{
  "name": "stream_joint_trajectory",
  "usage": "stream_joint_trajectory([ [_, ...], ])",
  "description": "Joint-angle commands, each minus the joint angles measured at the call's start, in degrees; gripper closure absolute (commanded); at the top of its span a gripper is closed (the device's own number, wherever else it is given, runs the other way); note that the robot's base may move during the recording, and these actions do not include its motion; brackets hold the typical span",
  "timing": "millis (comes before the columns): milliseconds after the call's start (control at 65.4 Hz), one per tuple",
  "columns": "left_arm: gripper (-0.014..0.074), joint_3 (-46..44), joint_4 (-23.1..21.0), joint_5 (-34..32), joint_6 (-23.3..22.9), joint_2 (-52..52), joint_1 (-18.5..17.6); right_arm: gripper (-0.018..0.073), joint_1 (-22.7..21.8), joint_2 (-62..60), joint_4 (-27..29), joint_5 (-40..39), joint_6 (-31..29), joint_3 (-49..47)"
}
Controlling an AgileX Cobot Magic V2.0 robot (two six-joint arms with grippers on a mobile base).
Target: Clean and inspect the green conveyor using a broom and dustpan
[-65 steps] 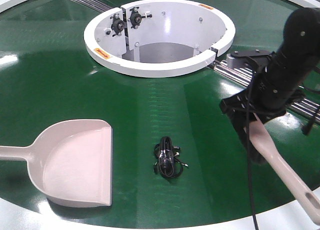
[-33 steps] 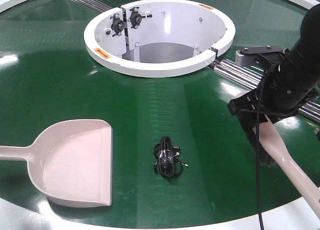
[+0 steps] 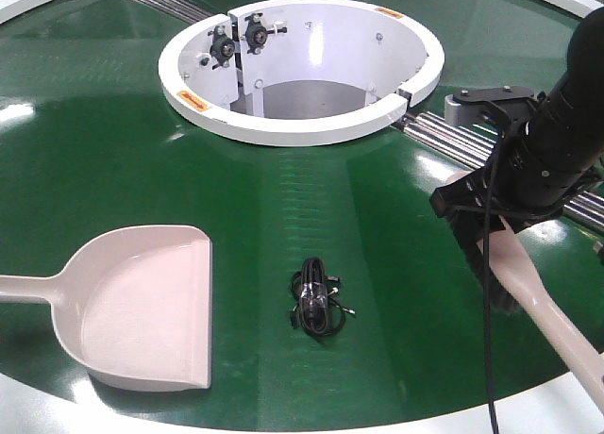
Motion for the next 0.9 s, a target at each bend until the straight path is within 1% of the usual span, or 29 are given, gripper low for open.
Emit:
stream_joint_trajectory([
  [0, 0.0007, -2.00, 1.19, -3.97, -0.07, -0.37, -0.40, 0.0563, -0.26, -2.51, 0.07, 2.88, -0.54, -1.77],
  [367, 0.0007, -2.00, 0.71, -2.23, -0.06, 0.04, -0.40, 0.0563, -0.26, -2.51, 0.07, 2.88, -0.47, -1.77],
  [458, 0.0007, -3.14, 0.30, 1.03, 1.10, 1.80, -0.40, 0.0563, -0.26, -2.51, 0.07, 2.88, -0.53, -1.77],
  [504, 0.0007, -4.42, -1.16, 3.55, 3.02, 3.39, -0.40, 0.0563, -0.26, -2.51, 0.07, 2.88, -0.53, -1.77],
  [581, 0.0007, -7.07, -4.27, 9.99, 8.13, 6.46, -0.40, 0.0563, -0.26, -2.51, 0.07, 2.88, -0.53, -1.77],
  [657, 0.0007, -10.33, -6.89, 18.29, 12.83, 10.18, -0.40, 0.0563, -0.26, -2.51, 0.19, 2.88, -0.52, -1.77],
  [718, 0.0007, -13.03, -8.36, 23.98, 14.75, 13.32, -0.40, 0.0563, -0.26, -2.51, 0.19, 2.88, -0.52, -1.77],
  [810, 0.0007, -16.80, -11.14, 31.49, 16.46, 17.63, -0.40, 0.0563, -0.26, -2.51, 0.19, 2.88, -0.52, -1.77],
  [886, 0.0007, -19.98, -14.67, 37.82, 17.42, 21.56, -0.40, 0.0563, -0.26, -2.51, 0.19, 2.88, -0.52, -1.77],
])
